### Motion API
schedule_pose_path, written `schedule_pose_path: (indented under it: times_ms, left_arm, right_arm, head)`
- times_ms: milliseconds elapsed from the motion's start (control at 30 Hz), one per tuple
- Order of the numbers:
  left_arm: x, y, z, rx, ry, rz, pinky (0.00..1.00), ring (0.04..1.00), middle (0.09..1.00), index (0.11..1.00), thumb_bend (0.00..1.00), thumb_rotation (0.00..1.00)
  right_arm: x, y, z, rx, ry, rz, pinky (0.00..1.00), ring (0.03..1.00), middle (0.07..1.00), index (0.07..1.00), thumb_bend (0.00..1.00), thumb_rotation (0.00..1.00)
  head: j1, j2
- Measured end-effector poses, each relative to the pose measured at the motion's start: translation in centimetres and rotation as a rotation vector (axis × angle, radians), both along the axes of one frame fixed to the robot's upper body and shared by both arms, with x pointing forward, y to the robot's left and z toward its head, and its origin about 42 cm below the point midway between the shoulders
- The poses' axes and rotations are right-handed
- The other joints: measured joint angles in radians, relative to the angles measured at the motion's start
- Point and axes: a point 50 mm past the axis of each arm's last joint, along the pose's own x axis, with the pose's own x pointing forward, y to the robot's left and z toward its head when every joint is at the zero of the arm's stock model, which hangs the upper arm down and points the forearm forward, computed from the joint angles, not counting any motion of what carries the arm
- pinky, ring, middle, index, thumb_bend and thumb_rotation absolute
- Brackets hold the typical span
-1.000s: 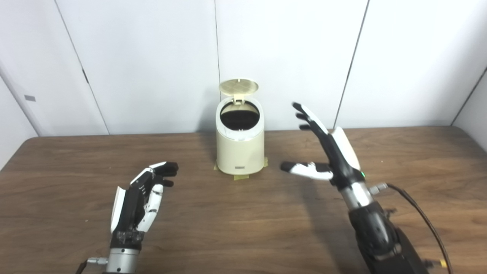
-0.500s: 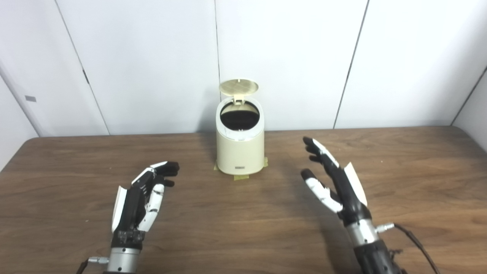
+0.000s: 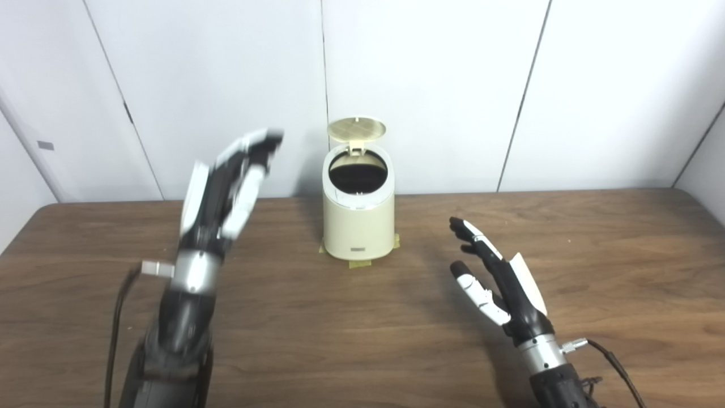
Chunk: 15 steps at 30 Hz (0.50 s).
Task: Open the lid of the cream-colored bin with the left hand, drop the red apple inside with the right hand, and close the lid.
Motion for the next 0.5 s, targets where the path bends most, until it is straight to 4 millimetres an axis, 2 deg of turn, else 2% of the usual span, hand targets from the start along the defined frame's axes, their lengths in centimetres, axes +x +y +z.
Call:
schedule_pose_path:
  times_ms: [133,233,267,300,333,500]
  left_arm:
    - [1.4,-2.1,3.4,0.055,-0.041,-0.011,0.69,0.799,0.802,0.797,0.52,0.98]
    - [2.2,-3.8,4.7,0.173,0.002,-0.016,0.79,0.871,0.874,0.865,0.62,1.00]
    - [2.5,-4.3,5.2,0.240,0.029,-0.030,0.79,0.872,0.871,0.855,0.65,1.00]
    - [2.7,-4.8,5.7,0.306,0.049,-0.040,0.86,0.921,0.909,0.887,0.69,1.00]
    - [2.9,-5.2,6.0,0.365,0.073,-0.050,0.88,0.938,0.922,0.900,0.71,1.00]
    - [3.2,-7.0,8.0,0.561,0.129,-0.031,0.92,0.987,0.950,0.913,0.74,1.00]
  right_arm:
    - [0.0,0.0,-0.1,-0.027,0.012,0.019,0.81,0.886,0.898,0.908,0.26,0.89]
    - [0.0,-0.2,-0.1,-0.038,0.019,0.020,0.80,0.882,0.895,0.906,0.25,0.86]
    - [0.0,-0.2,-0.1,-0.038,0.021,0.020,0.80,0.882,0.896,0.907,0.25,0.85]
    - [0.0,-0.1,-0.1,-0.039,0.022,0.022,0.80,0.882,0.896,0.909,0.25,0.84]
    - [0.0,-0.1,-0.1,-0.039,0.022,0.022,0.80,0.882,0.895,0.910,0.26,0.85]
    - [0.0,-0.2,-0.1,-0.041,0.024,0.019,0.80,0.879,0.894,0.907,0.24,0.82]
  head:
    - [-0.002,0.002]
    - [0.005,0.002]
    - [0.005,0.002]
    - [0.005,0.002]
    - [0.003,0.002]
    - [0.002,-0.002]
